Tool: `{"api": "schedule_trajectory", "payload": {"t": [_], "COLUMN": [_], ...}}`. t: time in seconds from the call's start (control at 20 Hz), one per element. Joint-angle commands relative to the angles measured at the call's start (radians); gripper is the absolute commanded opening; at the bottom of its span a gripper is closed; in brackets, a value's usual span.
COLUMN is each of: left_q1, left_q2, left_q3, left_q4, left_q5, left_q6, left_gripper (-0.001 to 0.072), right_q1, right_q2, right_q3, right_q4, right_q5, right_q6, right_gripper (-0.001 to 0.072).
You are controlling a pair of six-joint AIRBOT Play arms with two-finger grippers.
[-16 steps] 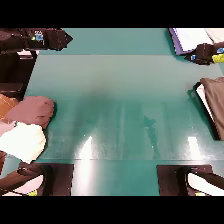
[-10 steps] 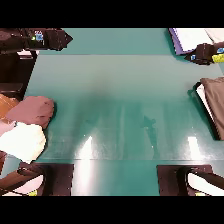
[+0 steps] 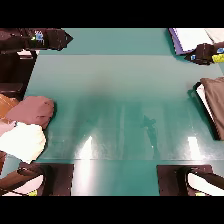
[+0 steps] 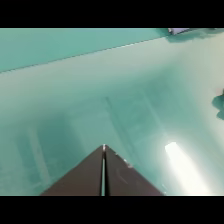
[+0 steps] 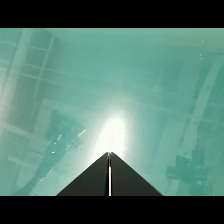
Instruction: Fold the shirts.
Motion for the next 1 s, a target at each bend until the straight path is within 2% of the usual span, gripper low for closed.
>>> {"api": "schedule_trajectory", "payload": {"t": [0.0,0.05,0.1,0.15,0.3,0.35,0.5,0.7,0.95], "left_q1": [0.003,0.003,0.003,0.003,0.013,0.037,0.116,0.18,0.198], "left_q2": [0.001,0.001,0.0,-0.003,-0.04,-0.057,-0.095,-0.102,-0.102], "left_q3": [0.001,0.001,0.0,0.0,-0.016,-0.045,-0.208,-0.431,-0.491], "left_q4": [0.049,0.127,0.232,0.348,0.723,0.756,0.743,0.739,0.742], "left_q5": [0.04,0.037,0.013,-0.016,-0.172,-0.201,-0.225,-0.193,-0.19], "left_q6": [0.013,0.013,-0.003,-0.064,-0.224,-0.247,-0.267,-0.272,-0.27], "left_gripper": [0.0022,0.0089,0.0433,0.0589,0.059,0.059,0.059,0.059,0.0588], "right_q1": [0.001,0.001,0.001,0.001,0.002,0.002,0.002,0.002,0.002], "right_q2": [0.0,0.0,0.0,0.0,0.0,0.0,0.0,0.0,0.0], "right_q3": [0.001,0.001,0.001,0.001,0.001,0.001,0.001,0.001,0.001], "right_q4": [0.001,0.001,0.002,0.01,0.009,0.009,0.009,0.009,0.009], "right_q5": [-0.002,-0.013,-0.029,-0.032,-0.032,-0.032,-0.033,-0.034,-0.034], "right_q6": [0.0,0.0,0.0,0.0,0.0,0.0,0.0,0.0,0.0], "right_gripper": [0.002,0.0021,0.0021,0.002,0.002,0.002,0.0021,0.002,0.002]}}
